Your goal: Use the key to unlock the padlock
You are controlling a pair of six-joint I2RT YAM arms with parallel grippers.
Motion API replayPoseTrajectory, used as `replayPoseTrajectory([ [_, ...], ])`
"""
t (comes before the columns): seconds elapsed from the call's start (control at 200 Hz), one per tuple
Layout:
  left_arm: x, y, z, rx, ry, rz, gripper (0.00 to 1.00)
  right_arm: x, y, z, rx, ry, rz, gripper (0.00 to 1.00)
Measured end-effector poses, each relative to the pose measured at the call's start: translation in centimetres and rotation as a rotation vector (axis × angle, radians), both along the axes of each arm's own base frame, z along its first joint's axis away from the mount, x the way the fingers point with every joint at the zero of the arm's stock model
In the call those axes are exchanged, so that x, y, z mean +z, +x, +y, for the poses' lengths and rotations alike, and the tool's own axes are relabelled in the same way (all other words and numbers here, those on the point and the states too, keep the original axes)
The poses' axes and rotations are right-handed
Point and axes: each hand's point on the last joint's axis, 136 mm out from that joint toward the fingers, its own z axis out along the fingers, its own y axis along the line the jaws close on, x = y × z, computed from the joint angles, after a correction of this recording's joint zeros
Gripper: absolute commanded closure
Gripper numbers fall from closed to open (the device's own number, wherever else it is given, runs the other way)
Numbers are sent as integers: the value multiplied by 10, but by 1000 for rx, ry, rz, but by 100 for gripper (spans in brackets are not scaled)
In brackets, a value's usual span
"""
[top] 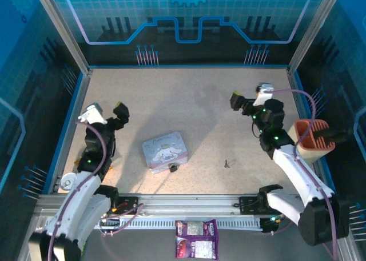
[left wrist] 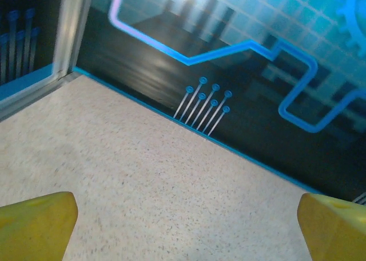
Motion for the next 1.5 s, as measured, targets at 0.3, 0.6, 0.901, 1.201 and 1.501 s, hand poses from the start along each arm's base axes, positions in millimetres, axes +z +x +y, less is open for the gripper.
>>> replayPoseTrajectory([
  [0.3,-28,-30,-36,-212,-129,73,1,-45,-41,16,115,131,275,0],
  [0.6,-74,-45,-148,-665,-49,334,1,-78,-103,87,325,-23,498,2],
  [0.901,-87,-71,-207,-896,177,340,1,-151,-151,100,331,-119,798,15],
  [1.201,-100,-68,-211,-921,267,279,1,-208,-183,80,219,-145,1014,35],
  [1.501,-107,-69,-210,-928,291,261,1,-241,-198,66,141,-155,1116,50],
])
